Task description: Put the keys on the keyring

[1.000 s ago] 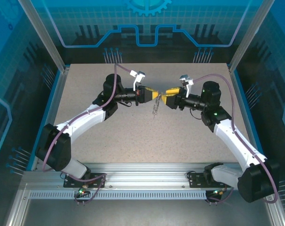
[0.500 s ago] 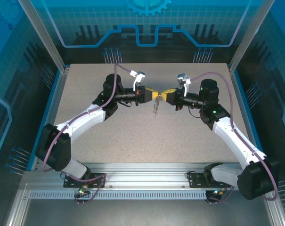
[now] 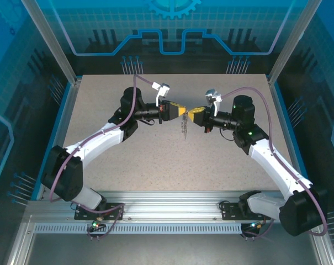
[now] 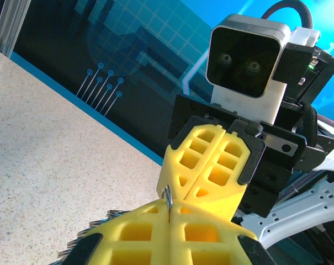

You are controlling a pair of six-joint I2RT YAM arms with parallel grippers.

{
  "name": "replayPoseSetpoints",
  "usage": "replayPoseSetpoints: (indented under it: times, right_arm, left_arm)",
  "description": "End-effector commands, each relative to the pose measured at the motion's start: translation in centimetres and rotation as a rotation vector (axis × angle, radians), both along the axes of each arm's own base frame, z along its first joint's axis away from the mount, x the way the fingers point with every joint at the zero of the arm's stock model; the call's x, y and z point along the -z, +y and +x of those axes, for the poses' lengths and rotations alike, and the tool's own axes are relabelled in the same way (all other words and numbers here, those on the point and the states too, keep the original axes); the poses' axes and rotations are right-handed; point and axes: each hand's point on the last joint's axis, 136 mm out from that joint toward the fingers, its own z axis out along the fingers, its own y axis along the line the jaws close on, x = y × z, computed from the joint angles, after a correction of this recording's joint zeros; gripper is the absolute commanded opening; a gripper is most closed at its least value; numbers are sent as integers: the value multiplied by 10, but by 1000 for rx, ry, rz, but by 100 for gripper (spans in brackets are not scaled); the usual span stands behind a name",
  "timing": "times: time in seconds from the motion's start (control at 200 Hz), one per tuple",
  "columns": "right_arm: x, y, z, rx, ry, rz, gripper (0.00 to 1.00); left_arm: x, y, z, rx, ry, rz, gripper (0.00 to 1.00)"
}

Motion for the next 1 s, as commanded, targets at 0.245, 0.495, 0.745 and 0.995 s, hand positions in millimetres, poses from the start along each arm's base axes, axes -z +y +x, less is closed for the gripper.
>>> replayPoseSetpoints:
  times: [0.245, 0.495, 0.745, 0.995]
  right_arm:
    - [8, 19, -15, -94, 30, 2, 4]
    - [-5, 14, -36, -146, 3, 25, 25]
    - [1, -10, -36, -25, 2, 60, 35]
    - [-15, -23, -18, 93, -34, 94, 54]
  left_arm:
    - [-32, 7, -2, -46, -78, -89, 0]
    - [-38, 18, 10, -162, -30, -173, 0]
    - [-55, 19, 2, -131, -26, -251, 0]
    - [-60, 16, -5, -93, -10, -291, 0]
